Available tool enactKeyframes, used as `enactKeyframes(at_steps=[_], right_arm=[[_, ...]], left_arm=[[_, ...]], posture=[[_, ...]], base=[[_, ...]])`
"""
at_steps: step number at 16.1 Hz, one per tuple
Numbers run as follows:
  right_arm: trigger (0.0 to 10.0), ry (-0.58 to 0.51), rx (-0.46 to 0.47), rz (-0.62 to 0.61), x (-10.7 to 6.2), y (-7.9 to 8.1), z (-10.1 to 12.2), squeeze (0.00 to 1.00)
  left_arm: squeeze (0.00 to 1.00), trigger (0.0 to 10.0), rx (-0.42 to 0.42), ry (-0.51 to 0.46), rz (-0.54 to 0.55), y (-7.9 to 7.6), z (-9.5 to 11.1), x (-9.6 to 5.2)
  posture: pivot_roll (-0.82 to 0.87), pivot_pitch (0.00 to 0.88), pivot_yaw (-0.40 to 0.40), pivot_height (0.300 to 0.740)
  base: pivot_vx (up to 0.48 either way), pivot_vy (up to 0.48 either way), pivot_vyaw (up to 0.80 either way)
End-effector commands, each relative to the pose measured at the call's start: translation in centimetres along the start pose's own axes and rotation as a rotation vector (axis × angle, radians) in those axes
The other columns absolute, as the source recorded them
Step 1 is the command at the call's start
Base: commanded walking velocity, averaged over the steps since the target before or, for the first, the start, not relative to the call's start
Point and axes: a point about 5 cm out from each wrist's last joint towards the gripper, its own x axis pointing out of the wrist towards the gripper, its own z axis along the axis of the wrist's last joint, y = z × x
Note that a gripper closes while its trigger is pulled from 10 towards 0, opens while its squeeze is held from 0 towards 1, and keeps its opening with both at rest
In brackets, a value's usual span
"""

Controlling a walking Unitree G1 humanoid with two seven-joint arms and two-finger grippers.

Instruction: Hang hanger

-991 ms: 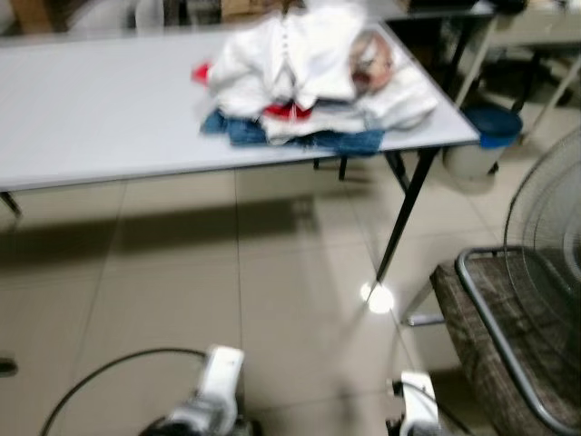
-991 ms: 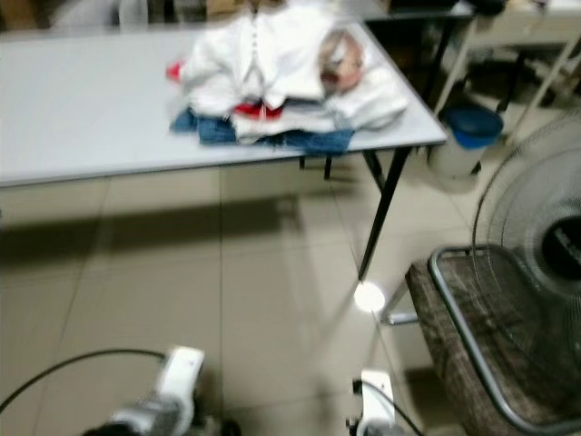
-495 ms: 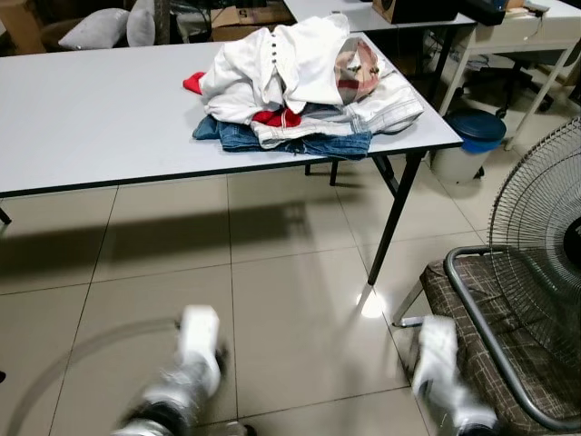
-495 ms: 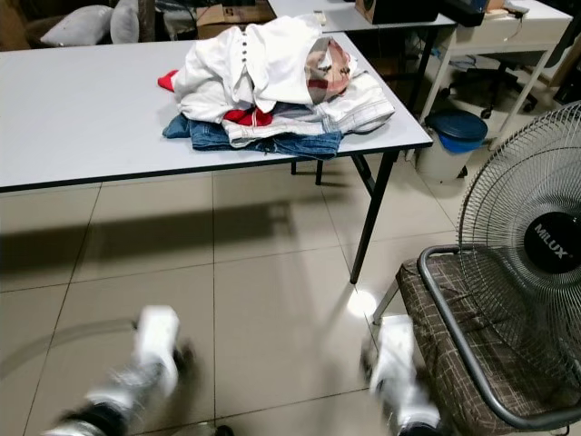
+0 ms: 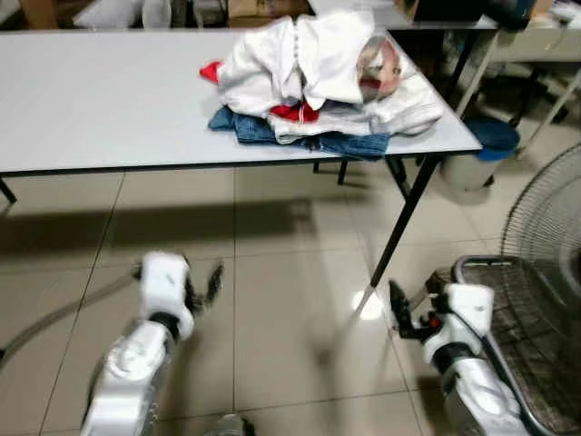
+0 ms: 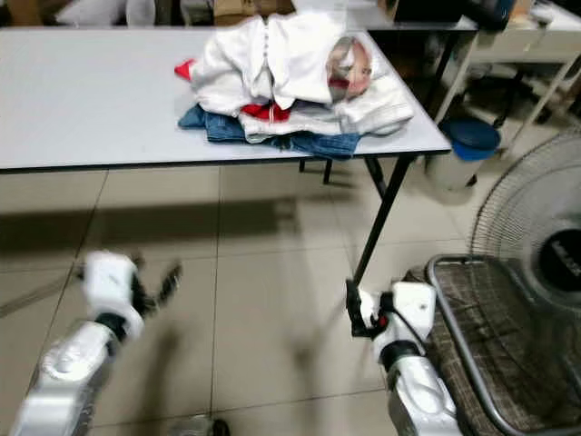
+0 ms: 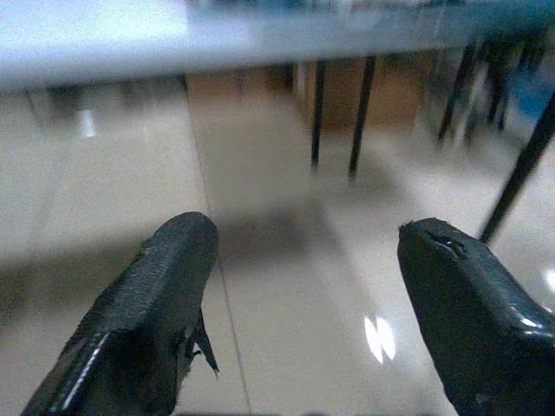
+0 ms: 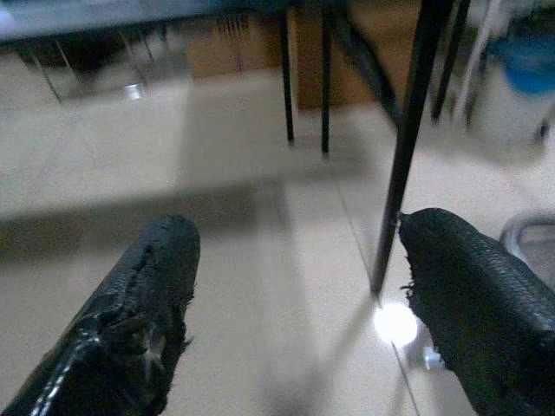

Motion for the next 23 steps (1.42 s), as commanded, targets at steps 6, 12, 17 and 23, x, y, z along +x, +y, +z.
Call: enactKeyframes(at_steps=[6,12,17,23], right_arm=[[10.0,-0.075,-0.100,-0.114,-3.5,-3.2,4.3,1.00],[10.0,-0.058,-0.150,-0.118,-3.2,-2.8,4.6,1.00],[10.0,-0.090,-0.006,-0.151,-1.6,-2.6,4.8,1.00],[10.0,-0.130,-0.022,-0.084,3.0,-0.8,4.3,1.00]], left_arm=[[1.00,10.0,0.076,-0.069,-0.014,-1.2,4.1,-1.7],[1.00,10.0,0.064,-0.106,0.054,-0.6,6.0,-0.8],[0.25,10.0,-0.047,-0.129,0.034,-1.2,6.9,0.9],[0.33,10.0,0.060,-0.095,-0.058,-2.5,6.7,4.1]], posture=[[-0.06,0.000,0.017,0.740],[-0.05,0.000,0.023,0.740],[-0.03,0.000,0.044,0.740],[-0.04,0.000,0.068,0.740]], base=[[0.000,0.000,0.00],[0.000,0.000,0.53],[0.000,0.000,0.73],[0.354,0.000,0.07]])
